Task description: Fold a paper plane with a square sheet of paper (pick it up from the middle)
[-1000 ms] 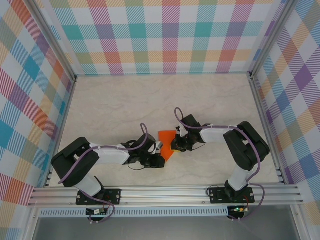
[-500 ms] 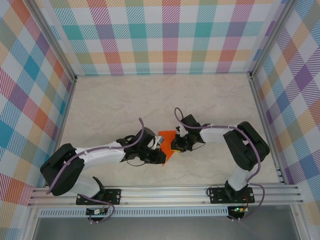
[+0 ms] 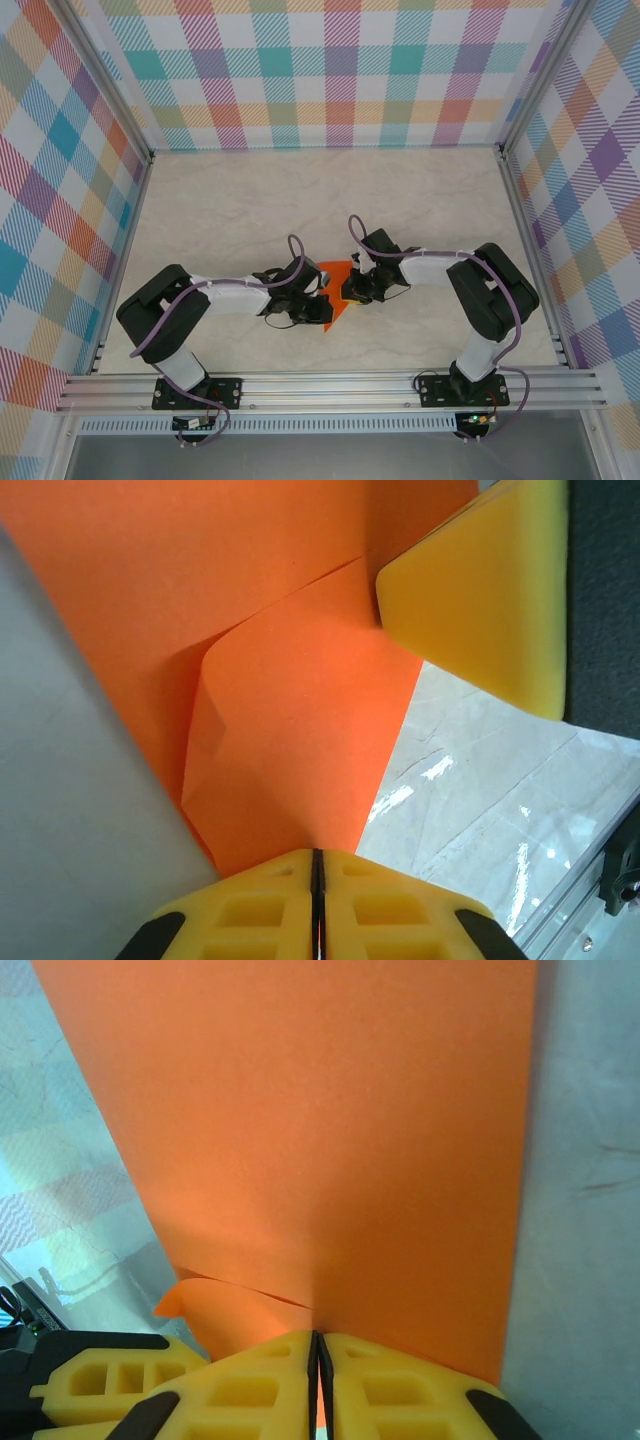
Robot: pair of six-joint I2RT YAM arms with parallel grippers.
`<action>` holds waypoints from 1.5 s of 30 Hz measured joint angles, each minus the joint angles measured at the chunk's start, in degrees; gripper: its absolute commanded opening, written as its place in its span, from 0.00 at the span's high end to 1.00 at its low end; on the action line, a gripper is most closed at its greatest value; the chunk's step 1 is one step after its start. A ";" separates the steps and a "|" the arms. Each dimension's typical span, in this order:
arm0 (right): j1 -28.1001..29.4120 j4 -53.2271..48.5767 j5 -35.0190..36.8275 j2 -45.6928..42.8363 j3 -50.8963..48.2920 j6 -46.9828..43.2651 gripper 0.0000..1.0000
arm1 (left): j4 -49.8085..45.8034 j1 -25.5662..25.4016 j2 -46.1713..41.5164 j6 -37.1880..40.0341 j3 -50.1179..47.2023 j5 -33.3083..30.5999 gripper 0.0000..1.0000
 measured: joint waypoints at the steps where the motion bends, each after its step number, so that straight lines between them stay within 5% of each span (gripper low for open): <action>1: 0.00 0.00 -0.02 0.00 0.00 0.00 0.86 | 0.42 0.02 -0.07 0.02 -0.33 0.02 0.92; 15: 3.50 -0.02 1.62 -8.07 -1.81 1.95 0.88 | 2.43 0.02 -0.66 0.74 -1.68 0.04 0.95; 23: 7.52 2.73 1.42 -5.92 -3.82 4.68 0.90 | 2.36 0.02 -0.70 0.81 -1.68 0.00 0.95; 45: 7.69 4.66 1.20 -2.23 -3.82 6.27 0.89 | 1.86 0.07 -0.76 1.18 -1.70 -0.13 0.99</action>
